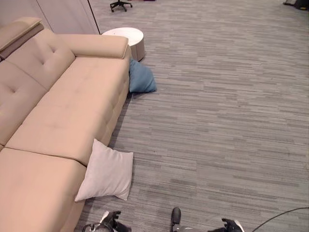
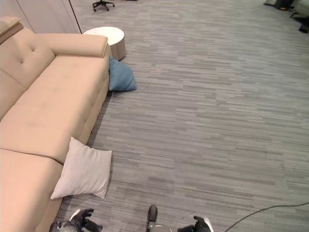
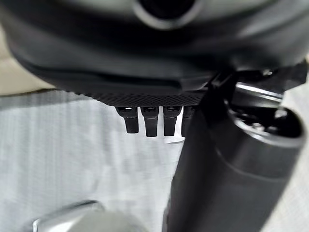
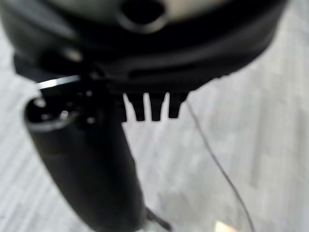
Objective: Pick up all the scattered cushions and arrange them neatly on the sofa.
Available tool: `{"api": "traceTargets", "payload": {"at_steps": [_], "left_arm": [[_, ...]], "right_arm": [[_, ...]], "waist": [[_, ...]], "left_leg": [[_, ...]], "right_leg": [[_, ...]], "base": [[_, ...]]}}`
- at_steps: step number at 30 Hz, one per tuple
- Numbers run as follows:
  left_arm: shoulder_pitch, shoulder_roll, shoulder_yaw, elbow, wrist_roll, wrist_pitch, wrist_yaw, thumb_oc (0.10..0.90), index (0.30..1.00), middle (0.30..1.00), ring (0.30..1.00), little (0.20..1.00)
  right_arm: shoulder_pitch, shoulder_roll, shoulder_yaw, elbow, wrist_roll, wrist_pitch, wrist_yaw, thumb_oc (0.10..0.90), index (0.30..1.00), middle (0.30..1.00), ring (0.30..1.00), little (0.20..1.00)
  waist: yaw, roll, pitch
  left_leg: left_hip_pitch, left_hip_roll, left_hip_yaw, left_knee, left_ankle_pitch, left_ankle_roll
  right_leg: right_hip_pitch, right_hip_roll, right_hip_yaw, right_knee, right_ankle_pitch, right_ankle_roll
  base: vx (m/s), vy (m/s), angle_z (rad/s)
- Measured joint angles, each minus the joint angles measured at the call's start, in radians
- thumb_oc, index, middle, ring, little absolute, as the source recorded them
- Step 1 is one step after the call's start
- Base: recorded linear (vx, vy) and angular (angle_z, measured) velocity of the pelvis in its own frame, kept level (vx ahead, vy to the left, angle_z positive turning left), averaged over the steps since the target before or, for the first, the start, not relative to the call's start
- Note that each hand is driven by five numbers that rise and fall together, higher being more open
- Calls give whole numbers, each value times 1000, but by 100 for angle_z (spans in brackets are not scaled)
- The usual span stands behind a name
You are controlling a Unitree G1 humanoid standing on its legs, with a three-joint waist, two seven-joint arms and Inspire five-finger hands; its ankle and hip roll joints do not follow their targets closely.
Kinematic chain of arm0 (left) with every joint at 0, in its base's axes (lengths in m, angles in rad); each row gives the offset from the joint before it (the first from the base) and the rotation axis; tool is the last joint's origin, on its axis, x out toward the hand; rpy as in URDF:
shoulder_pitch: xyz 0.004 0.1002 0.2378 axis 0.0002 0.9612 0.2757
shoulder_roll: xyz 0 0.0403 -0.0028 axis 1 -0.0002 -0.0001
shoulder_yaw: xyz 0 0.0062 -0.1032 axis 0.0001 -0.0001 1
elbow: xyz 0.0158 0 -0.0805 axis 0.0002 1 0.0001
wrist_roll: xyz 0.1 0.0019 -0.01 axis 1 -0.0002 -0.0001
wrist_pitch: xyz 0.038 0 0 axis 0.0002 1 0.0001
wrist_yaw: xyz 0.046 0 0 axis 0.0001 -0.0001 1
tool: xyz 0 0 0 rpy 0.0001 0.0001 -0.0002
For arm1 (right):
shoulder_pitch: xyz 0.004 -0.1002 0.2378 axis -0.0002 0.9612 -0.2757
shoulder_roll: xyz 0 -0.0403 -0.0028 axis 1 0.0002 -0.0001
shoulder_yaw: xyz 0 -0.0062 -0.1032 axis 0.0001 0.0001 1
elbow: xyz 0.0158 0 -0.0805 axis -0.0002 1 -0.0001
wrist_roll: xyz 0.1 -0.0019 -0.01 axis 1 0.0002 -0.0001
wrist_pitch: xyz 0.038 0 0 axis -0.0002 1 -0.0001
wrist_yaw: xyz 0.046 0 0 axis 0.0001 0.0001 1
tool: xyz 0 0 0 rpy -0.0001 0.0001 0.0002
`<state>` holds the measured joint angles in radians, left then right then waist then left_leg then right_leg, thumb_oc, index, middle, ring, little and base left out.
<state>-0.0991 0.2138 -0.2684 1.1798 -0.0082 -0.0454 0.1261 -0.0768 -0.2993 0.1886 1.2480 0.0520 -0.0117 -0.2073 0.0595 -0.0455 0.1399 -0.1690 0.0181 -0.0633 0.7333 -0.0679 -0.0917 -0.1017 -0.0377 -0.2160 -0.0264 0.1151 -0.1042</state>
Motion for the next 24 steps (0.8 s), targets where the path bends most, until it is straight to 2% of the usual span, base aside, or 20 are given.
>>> {"api": "traceTargets", "payload": {"at_steps": [1, 2, 5, 6, 7, 8, 9, 10, 11, 13, 15, 17, 18, 19, 20, 21, 23, 24], "left_arm": [[-7, 2, -7, -16, 0, -2, -5, 800, 900, 900, 900, 900], [-19, 2, -15, -23, 1, -1, -6, 800, 900, 900, 900, 900], [-27, 2, -44, -22, 1, 2, -6, 800, 900, 900, 900, 900], [-29, -2, -47, -18, 2, 1, -8, 800, 900, 900, 900, 900], [-35, -6, -48, -21, 2, 1, -8, 800, 900, 900, 900, 900], [-41, -6, -50, -22, 6, 2, -10, 800, 900, 900, 900, 900], [-42, -5, -46, -23, 9, 1, -9, 800, 900, 900, 900, 900], [-42, -4, -42, -27, 8, 1, -10, 800, 900, 900, 900, 900], [-35, 2, -31, -23, 9, 0, -9, 800, 900, 900, 900, 900], [-18, 0, -19, -9, 9, 4, -10, 800, 900, 900, 900, 900], [-11, 2, -9, 0, 9, 7, -11, 800, 900, 900, 900, 900], [0, 11, -5, -1, 10, 8, -11, 800, 900, 900, 900, 900], [-4, 13, -6, -2, 9, 8, -12, 800, 900, 900, 900, 900], [-5, 17, -6, -1, 9, 9, -12, 800, 900, 900, 900, 900], [-11, 33, -16, -1, 9, 9, -12, 800, 900, 900, 900, 900], [-18, 43, -30, 0, 9, 9, -13, 800, 900, 900, 900, 900], [-22, 53, -36, -1, 9, 8, -9, 800, 900, 900, 900, 900], [-24, 61, -37, -3, 8, 7, -6, 800, 900, 900, 900, 900]], "right_arm": [[-8, 0, 1, -2, 3, -2, -4, 800, 900, 900, 900, 900], [-20, -3, 3, -6, 3, -8, -6, 800, 900, 900, 900, 900], [-27, -7, 13, -4, 3, -17, -8, 800, 900, 900, 900, 900], [-23, -8, 21, -4, 3, -17, -10, 800, 900, 900, 900, 900], [-9, -3, 20, 4, 6, -13, -10, 800, 900, 900, 900, 900], [0, 3, 21, 11, 8, 3, -10, 800, 900, 900, 900, 900], [8, 4, 20, 11, 9, 2, -9, 800, 900, 900, 900, 900], [13, 4, 19, 12, 9, 2, -9, 800, 900, 900, 900, 900], [4, 4, 21, 10, 9, 1, -9, 800, 900, 900, 900, 900], [0, 4, 19, 7, 7, -1, -7, 800, 900, 900, 900, 900], [8, 4, 21, 5, 6, 0, -5, 800, 900, 900, 900, 900], [29, 8, 20, 4, 6, 0, -1, 800, 900, 900, 900, 900], [21, 7, 17, 2, 4, -1, -1, 800, 900, 900, 900, 900], [16, 8, 17, 1, 2, 0, 2, 800, 900, 900, 900, 900], [11, 14, 19, -2, 2, 0, 9, 800, 900, 900, 900, 900], [14, 16, 20, -6, 1, 0, 9, 800, 900, 900, 900, 900], [19, 17, 19, -8, 2, -2, 9, 800, 900, 900, 900, 900], [19, 18, 21, -9, 2, -5, 10, 800, 900, 900, 900, 900]], "waist": [[-4, -11, 7], [-11, -22, 15], [-24, -23, 20], [-28, -23, 20], [-23, -18, 25], [-21, -15, 31], [-21, -9, 32], [-18, -4, 35], [-14, 0, 33], [-15, 7, 24], [-15, 1, 20], [-11, -12, 11], [-14, -10, 11], [-13, -5, 11], [-13, -1, 13], [-15, 0, 15], [-14, -8, 12], [-10, -6, 13]], "left_leg": [[-32, 20, 15, -28, 1, -1], [-51, 29, 34, -180, 2, -3], [-43, 28, 114, -449, 13, -5], [-39, 23, 140, -522, 34, -16], [-58, 28, 192, -607, 73, -8], [-68, 34, 259, -655, 102, -9], [-60, 39, 295, -674, 114, -17], [-56, 41, 304, -678, 123, -4], [-43, 31, 296, -668, 124, 4], [-1, 7, 235, -668, 122, 22], [34, -10, 236, -690, 143, 98], [62, -35, 230, -705, 154, 139], [65, -42, 215, -707, 145, 150], [78, -43, 203, -713, 139, 159], [103, -49, 151, -718, 129, 172], [116, -59, 123, -722, 121, 179], [145, -81, 76, -741, 118, 183], [164, -95, 48, -749, 120, 181]], "right_leg": [[41, 10, -22, -19, -19, -15], [79, 22, -42, -38, -39, 8], [119, 37, -73, -66, -67, 40], [122, 39, -84, -66, -72, 39], [132, 51, -110, -66, -95, 39], [150, 61, -137, -66, -113, 39], [158, 72, -144, -66, -123, 42], [171, 80, -150, -67, -130, 46], [186, 87, -145, -66, -141, 56], [212, 87, -138, -62, -154, 67], [237, 79, -139, -59, -172, 91], [241, 55, -138, -21, -189, 109], [225, 43, -135, 34, -203, 126], [189, 25, -135, 140, -238, 146], [77, -31, -136, 438, -296, 181], [32, -57, -130, 537, -327, 218], [-7, -78, -82, 569, -348, 228], [-40, -90, -39, 515, -346, 226]], "base": [[263, -97, 38], [262, -60, 39], [162, -20, 27], [133, -20, 49], [184, -8, 72], [161, 26, 71], [245, 74, 43], [187, 61, 5], [239, 112, -10], [205, 103, -13], [104, 55, 1], [73, 87, 23], [80, 91, 42], [114, 95, 71], [142, 66, 77], [166, 33, 89], [125, -18, 92], [161, -48, 89]]}}
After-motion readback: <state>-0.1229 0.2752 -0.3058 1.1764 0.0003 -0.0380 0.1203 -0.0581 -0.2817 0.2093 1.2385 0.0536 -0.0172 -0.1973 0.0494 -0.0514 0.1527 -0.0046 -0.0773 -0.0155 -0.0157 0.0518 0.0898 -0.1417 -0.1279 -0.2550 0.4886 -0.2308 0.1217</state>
